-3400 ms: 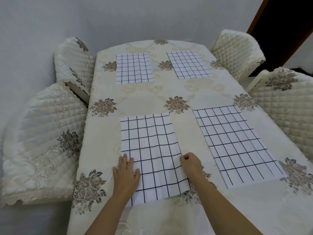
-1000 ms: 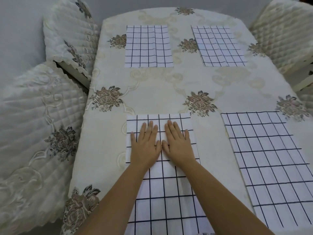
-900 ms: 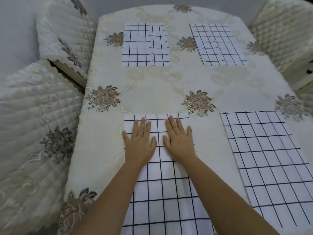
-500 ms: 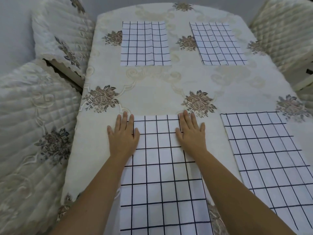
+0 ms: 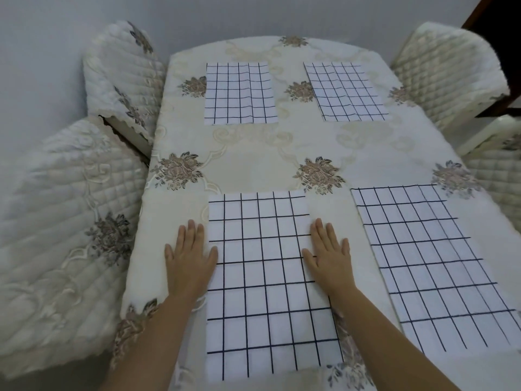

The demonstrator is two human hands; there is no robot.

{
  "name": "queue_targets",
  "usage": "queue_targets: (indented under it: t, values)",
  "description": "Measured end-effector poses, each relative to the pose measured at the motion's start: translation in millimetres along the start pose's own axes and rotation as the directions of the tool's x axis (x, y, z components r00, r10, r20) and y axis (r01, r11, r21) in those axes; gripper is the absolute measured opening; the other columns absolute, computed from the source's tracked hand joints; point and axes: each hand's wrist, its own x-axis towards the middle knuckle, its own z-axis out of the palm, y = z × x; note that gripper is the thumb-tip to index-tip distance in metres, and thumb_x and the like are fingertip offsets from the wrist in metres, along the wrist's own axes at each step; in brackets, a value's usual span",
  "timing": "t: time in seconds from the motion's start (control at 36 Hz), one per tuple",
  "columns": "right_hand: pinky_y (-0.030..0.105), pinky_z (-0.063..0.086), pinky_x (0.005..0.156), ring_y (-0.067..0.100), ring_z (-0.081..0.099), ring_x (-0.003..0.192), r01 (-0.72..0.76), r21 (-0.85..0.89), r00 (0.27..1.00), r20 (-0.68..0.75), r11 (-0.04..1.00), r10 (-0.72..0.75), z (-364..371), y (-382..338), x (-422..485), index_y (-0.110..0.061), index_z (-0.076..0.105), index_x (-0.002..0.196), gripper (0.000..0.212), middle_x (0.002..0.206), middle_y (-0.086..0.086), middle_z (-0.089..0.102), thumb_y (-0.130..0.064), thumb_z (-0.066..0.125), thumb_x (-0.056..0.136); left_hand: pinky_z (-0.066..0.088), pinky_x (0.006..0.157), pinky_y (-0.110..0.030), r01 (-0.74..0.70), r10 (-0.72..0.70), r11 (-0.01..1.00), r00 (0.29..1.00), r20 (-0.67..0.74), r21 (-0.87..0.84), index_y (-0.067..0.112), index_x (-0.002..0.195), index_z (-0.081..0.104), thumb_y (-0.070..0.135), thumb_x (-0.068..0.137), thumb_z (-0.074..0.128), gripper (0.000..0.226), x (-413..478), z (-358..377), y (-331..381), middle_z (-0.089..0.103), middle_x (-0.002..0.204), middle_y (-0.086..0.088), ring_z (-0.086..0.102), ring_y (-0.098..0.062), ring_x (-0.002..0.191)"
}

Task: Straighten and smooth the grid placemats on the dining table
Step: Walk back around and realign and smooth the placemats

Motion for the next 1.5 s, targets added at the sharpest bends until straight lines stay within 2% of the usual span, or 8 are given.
queue_targets:
  t: [0.22, 0.53, 0.67, 0.83, 1.25, 1.36, 1.42, 1.5]
  values:
    - [0.043, -0.005, 0.116, 0.007, -0.024, 0.135, -0.038, 0.018, 0.999, 0.011, 0.999, 0.038, 8, 3, -55, -0.023, -0.022, 0.137, 0.075, 0.147, -0.01, -0.026, -0.059, -0.012, 0.071, 0.0, 0.116, -0.046, -0.012, 0.012, 1.0, 1.0, 0.013, 0.028, 0.024, 0.149, 0.003, 0.064, 0.069, -0.006, 0.09, -52, 9, -18, -0.008, 0.158, 0.007, -0.007, -0.012, 0.145]
    - [0.042, -0.006, 0.116, 0.007, -0.025, 0.135, -0.043, 0.005, 0.999, 0.006, 0.999, 0.043, 19, 9, -111, -0.023, -0.023, 0.137, 0.078, 0.147, -0.011, -0.028, -0.062, -0.016, 0.071, 0.014, 0.114, -0.051, -0.03, 0.031, 0.998, 0.999, -0.013, 0.06, 0.018, 0.147, 0.022, 0.065, 0.079, 0.003, 0.085, -103, 16, -33, 0.015, 0.156, 0.001, 0.015, -0.018, 0.144]
    - [0.039, 0.011, 0.109, 0.016, 0.011, 0.142, -0.048, 0.009, 0.997, -0.057, 0.999, 0.048, 22, 11, -128, -0.015, 0.027, 0.145, 0.072, 0.152, -0.004, 0.016, -0.055, -0.001, 0.093, 0.017, 0.112, -0.053, -0.039, 0.041, 0.998, 0.998, -0.04, 0.047, 0.013, 0.143, 0.032, 0.058, 0.084, 0.011, 0.077, -119, 21, -36, 0.026, 0.152, -0.003, 0.025, -0.022, 0.141]
    - [0.034, -0.014, 0.113, 0.005, -0.021, 0.139, -0.008, 0.082, 0.997, -0.07, 0.997, 0.014, 28, 16, -150, -0.026, -0.016, 0.142, 0.07, 0.149, -0.016, -0.021, -0.055, -0.005, 0.078, 0.032, 0.102, -0.059, -0.03, 0.032, 0.998, 0.998, -0.056, 0.051, 0.006, 0.133, 0.049, 0.041, 0.086, 0.025, 0.064, -134, 23, -36, 0.046, 0.141, -0.012, 0.045, -0.033, 0.129]
    - [0.026, -0.016, 0.113, -0.004, -0.011, 0.138, 0.074, 0.206, 0.995, -0.077, 0.976, -0.059, 24, 30, -170, -0.031, 0.007, 0.147, 0.076, 0.149, -0.022, -0.006, -0.055, 0.001, 0.075, 0.026, 0.105, -0.057, 0.112, -0.117, 0.993, 0.986, -0.122, -0.046, 0.008, 0.135, 0.047, 0.044, 0.082, 0.021, 0.069, -198, 37, -25, 0.038, 0.147, -0.008, 0.033, -0.022, 0.136]
    - [0.03, 0.008, 0.117, -0.003, 0.016, 0.136, 0.055, 0.387, 0.999, -0.02, 0.92, -0.051, 6, 34, -166, -0.029, 0.038, 0.14, 0.063, 0.143, -0.023, 0.022, -0.054, 0.017, 0.085, 0.019, 0.112, -0.048, 0.26, -0.282, 0.947, 0.954, -0.1, -0.19, 0.01, 0.14, 0.039, 0.041, 0.079, 0.023, 0.07, -217, 32, -2, 0.028, 0.153, -0.005, 0.023, -0.02, 0.142]
    - [0.028, 0.035, 0.097, 0.004, 0.045, 0.111, 0.032, 0.569, 0.998, 0.02, 0.822, -0.052, -12, 34, -164, -0.025, 0.062, 0.11, 0.029, 0.113, -0.016, 0.053, -0.033, 0.037, 0.097, 0.026, 0.11, -0.047, 0.296, -0.348, 0.902, 0.93, -0.122, -0.314, 0.0, 0.134, 0.045, 0.035, 0.077, 0.032, 0.068, -223, 26, 18, 0.037, 0.147, -0.016, 0.033, -0.031, 0.136]
    - [0.018, 0.039, 0.065, 0.011, 0.051, 0.081, -0.065, 0.758, 0.996, 0.087, 0.649, -0.002, -44, 36, -165, -0.018, 0.056, 0.089, 0.019, 0.084, -0.005, 0.056, -0.025, 0.041, 0.098, 0.028, 0.109, -0.043, 0.282, -0.375, 0.849, 0.918, -0.133, -0.447, -0.001, 0.13, 0.047, 0.021, 0.088, 0.046, 0.047, -228, 17, 57, 0.039, 0.144, -0.016, 0.035, -0.031, 0.133]
